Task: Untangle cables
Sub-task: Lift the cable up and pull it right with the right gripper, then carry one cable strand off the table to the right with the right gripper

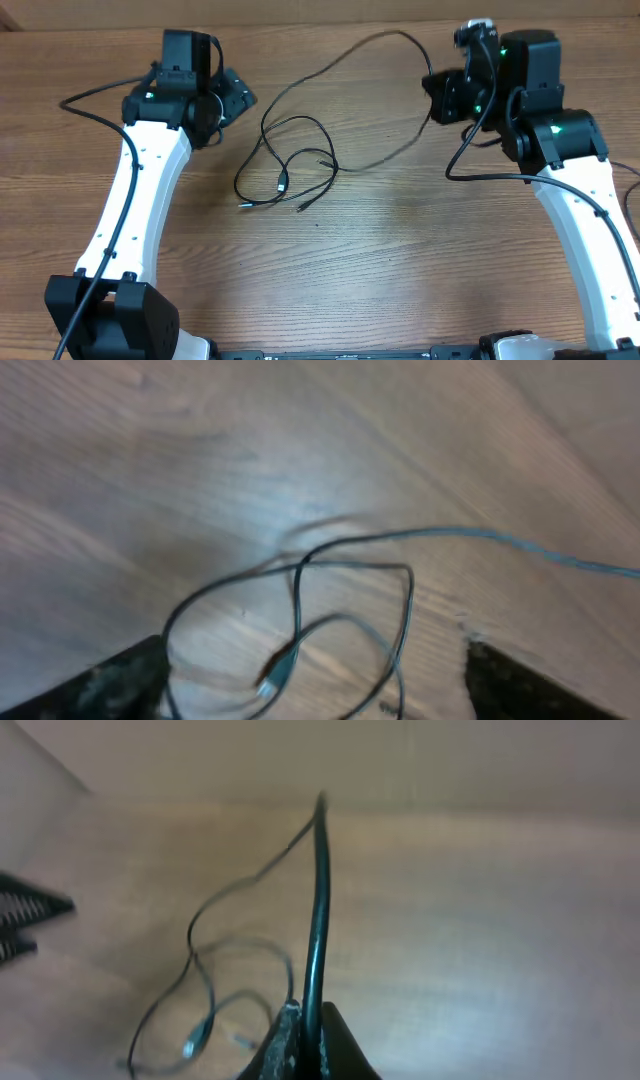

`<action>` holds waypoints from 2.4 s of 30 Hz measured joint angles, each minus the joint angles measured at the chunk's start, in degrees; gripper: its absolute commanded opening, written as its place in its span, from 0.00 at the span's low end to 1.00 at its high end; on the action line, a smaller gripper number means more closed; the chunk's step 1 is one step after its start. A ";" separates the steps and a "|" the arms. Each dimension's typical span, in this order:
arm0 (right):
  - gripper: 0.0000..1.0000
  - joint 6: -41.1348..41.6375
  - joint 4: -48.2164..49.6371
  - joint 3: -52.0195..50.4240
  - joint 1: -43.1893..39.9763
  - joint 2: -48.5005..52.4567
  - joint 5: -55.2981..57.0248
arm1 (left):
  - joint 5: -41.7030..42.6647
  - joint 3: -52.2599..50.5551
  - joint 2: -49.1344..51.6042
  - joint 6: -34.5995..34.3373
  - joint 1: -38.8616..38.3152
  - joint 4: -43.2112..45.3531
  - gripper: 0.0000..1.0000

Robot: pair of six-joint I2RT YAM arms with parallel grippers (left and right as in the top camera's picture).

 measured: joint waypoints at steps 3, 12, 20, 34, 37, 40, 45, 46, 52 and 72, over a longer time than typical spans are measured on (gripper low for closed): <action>0.04 -1.01 4.96 2.71 -1.05 -0.79 -0.20 | 0.42 -0.02 0.00 0.02 -0.55 -2.05 1.00; 0.04 -2.21 21.27 8.96 -2.14 -10.49 -4.28 | 1.70 -0.04 0.00 0.02 -3.34 -2.56 0.99; 0.04 -2.34 -11.21 10.27 -2.03 -8.96 -7.23 | 2.56 -0.04 0.00 0.02 -5.27 -2.67 1.00; 0.04 -2.84 -17.27 9.62 12.87 1.57 -13.33 | 2.56 -0.04 0.00 0.04 -5.27 -4.31 1.00; 0.04 -3.04 -16.24 13.40 13.25 1.40 -10.34 | 2.54 -0.04 0.00 0.04 -5.27 -5.42 1.00; 0.04 -3.26 -12.94 19.34 12.26 0.85 -7.48 | 2.54 -0.04 0.00 0.04 -5.27 -5.77 0.99; 0.04 -5.03 -3.61 25.59 9.94 -2.34 4.59 | 2.54 -0.04 0.00 0.04 -5.27 -5.77 1.00; 0.04 -5.86 -1.86 26.08 9.33 -3.04 8.11 | 2.54 -0.04 0.00 0.04 -5.27 -5.77 1.00; 0.04 -12.46 8.87 26.82 2.93 -0.35 20.70 | 2.56 -0.04 0.00 0.04 -5.27 -5.77 1.00; 0.04 -16.57 41.18 26.88 -29.35 22.08 31.58 | 2.54 -0.07 0.00 0.04 -5.27 -5.77 1.00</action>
